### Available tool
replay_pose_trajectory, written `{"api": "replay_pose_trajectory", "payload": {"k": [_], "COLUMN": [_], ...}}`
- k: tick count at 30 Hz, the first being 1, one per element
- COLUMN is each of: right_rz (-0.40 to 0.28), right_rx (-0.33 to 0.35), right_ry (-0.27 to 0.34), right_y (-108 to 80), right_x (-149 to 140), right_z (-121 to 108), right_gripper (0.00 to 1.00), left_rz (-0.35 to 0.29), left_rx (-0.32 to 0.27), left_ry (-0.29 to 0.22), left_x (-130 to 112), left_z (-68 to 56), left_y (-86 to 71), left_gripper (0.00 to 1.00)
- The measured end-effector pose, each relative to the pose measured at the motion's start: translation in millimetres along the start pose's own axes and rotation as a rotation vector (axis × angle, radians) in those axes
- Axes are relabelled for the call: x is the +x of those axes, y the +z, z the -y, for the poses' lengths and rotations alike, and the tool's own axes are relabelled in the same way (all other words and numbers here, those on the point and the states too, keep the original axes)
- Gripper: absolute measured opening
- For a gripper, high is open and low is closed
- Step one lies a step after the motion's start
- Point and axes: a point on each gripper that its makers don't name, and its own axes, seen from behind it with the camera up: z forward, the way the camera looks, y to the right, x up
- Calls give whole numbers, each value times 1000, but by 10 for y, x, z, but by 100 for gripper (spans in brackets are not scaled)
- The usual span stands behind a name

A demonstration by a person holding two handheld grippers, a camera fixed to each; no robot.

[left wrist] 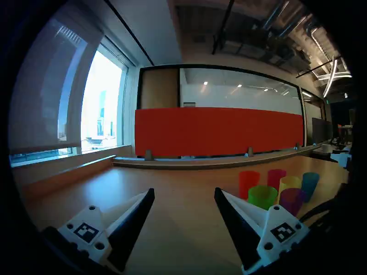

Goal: Pour water

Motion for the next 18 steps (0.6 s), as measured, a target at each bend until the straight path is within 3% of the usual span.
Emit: {"api": "replay_pose_trajectory", "payload": {"k": [9, 18], "right_rz": [-3, 2], "right_rx": [24, 63], "right_ry": [-5, -4], "right_y": [16, 61], "right_x": [202, 680], "right_z": [17, 29], "right_gripper": [99, 99], "left_rz": [16, 39], "left_rx": [-34, -62], "left_ry": [3, -1], "left_x": [354, 809], "left_z": [-49, -35], "left_y": [28, 113], "left_gripper": [97, 97]}}
